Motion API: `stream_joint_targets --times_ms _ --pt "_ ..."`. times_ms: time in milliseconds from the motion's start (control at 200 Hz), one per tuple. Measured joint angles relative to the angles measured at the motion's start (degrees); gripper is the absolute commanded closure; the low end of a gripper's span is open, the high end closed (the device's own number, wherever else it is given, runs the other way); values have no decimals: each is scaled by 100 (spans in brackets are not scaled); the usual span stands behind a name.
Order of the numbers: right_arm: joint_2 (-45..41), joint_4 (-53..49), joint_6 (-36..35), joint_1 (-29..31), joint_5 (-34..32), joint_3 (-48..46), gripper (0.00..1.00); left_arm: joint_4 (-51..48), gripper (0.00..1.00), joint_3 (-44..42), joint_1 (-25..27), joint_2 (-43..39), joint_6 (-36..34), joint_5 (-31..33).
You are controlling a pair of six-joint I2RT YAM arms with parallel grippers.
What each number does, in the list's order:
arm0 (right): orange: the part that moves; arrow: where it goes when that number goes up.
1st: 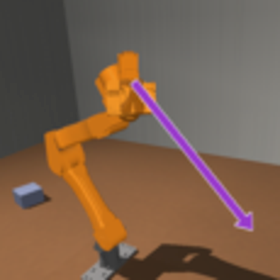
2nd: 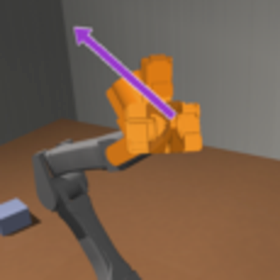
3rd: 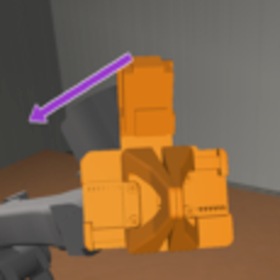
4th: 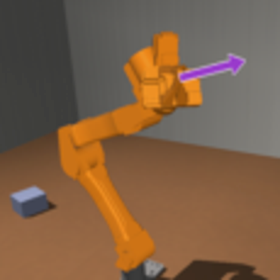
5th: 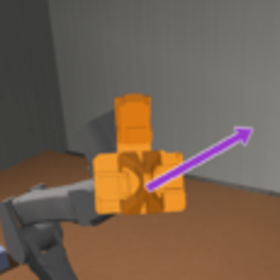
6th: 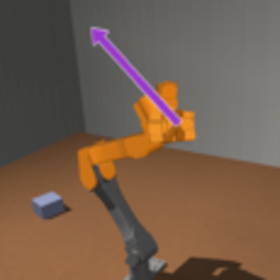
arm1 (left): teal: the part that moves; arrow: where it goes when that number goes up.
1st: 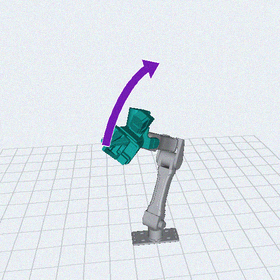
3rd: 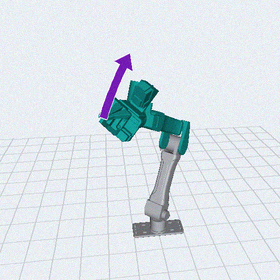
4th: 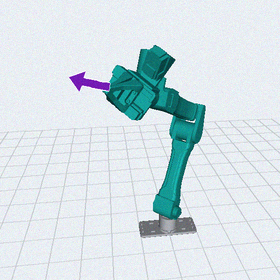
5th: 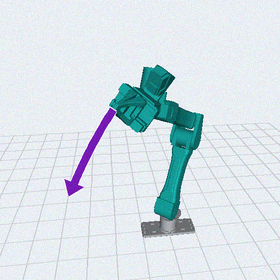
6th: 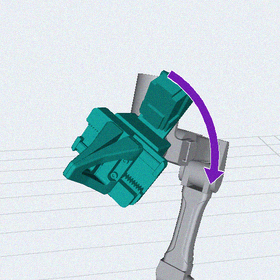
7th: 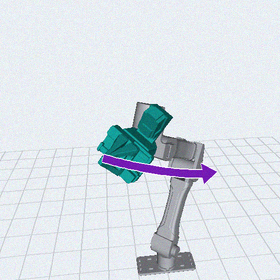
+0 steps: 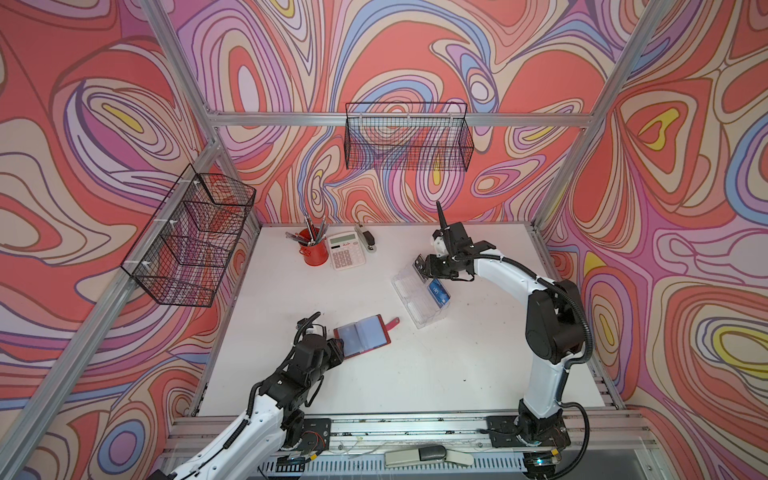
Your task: Put the credit cards into the card holder
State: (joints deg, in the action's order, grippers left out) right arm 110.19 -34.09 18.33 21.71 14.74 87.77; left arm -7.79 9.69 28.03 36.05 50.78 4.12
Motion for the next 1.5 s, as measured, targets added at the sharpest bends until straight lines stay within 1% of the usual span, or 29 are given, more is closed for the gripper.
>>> stream_joint_targets --times_ms 185,471,786,997,1162,1502 --pt "-15 28 -2 0 109 0 65 0 55 0 0 0 0 2" --pt "-13 17 -2 17 153 44 66 0 55 0 0 -2 0 2" --pt "-13 -63 -46 92 179 492 66 -2 54 0 0 -44 -2 4" --pt "85 -122 -83 181 94 516 70 0 54 0 0 -109 -2 11" --pt "321 -199 -92 247 15 544 70 0 54 0 0 -83 0 15" --pt "380 -293 -116 291 -59 634 70 0 54 0 0 -31 0 15"
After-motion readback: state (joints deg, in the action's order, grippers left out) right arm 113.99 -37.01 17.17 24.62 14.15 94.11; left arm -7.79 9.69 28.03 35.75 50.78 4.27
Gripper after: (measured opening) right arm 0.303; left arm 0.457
